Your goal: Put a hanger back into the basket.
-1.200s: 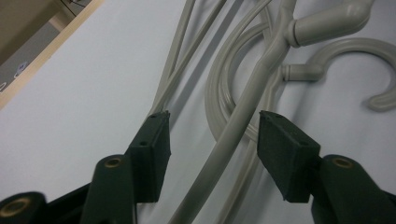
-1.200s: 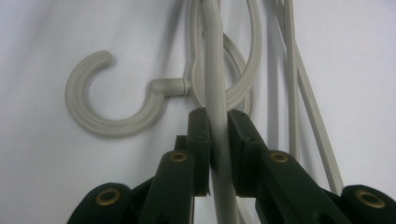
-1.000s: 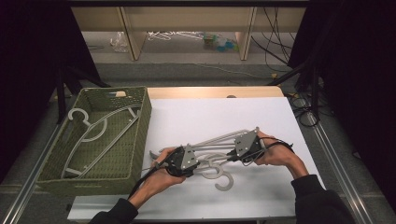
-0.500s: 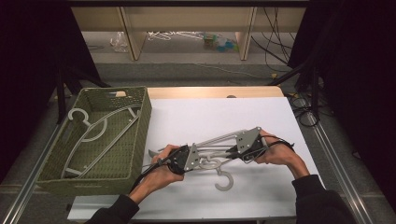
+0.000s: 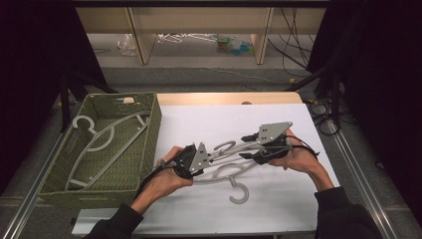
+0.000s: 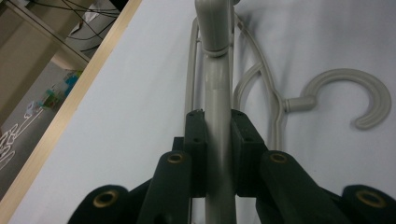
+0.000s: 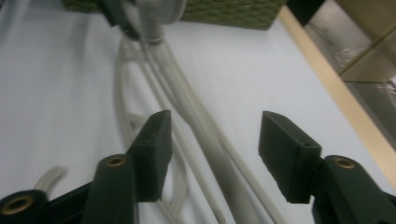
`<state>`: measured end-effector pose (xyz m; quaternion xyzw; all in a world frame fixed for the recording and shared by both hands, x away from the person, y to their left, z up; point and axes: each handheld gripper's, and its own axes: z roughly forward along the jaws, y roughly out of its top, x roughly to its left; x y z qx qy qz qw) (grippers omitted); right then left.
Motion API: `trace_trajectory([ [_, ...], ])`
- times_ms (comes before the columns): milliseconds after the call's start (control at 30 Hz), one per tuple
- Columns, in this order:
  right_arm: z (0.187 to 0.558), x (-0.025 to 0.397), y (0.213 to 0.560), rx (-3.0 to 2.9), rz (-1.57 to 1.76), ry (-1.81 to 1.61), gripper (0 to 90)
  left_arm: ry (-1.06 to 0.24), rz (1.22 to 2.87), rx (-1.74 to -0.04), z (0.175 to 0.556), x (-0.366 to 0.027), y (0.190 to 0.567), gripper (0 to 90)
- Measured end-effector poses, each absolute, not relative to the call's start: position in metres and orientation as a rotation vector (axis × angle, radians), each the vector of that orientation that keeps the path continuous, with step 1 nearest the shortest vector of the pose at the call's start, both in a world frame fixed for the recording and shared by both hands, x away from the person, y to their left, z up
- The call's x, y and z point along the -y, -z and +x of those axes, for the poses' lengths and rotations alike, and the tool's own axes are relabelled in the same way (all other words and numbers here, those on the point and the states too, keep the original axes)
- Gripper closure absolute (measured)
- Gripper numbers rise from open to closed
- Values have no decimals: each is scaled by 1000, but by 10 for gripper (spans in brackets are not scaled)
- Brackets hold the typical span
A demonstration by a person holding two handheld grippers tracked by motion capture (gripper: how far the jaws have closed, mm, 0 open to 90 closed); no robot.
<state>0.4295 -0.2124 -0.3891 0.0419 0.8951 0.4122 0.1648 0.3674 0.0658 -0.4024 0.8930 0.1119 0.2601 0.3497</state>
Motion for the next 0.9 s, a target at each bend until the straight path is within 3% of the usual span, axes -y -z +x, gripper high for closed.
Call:
trace_trajectory([
  [167,427,213,378,-2481,250,-1234,374,-638,2281,-375,371,-72,395,789],
  [400,416,213,366,-2447,358,-1341,306,-490,2151,-594,388,-98,384,789],
  [900,373,215,389,-2454,389,-1321,289,-379,1998,-737,384,-132,350,790],
])
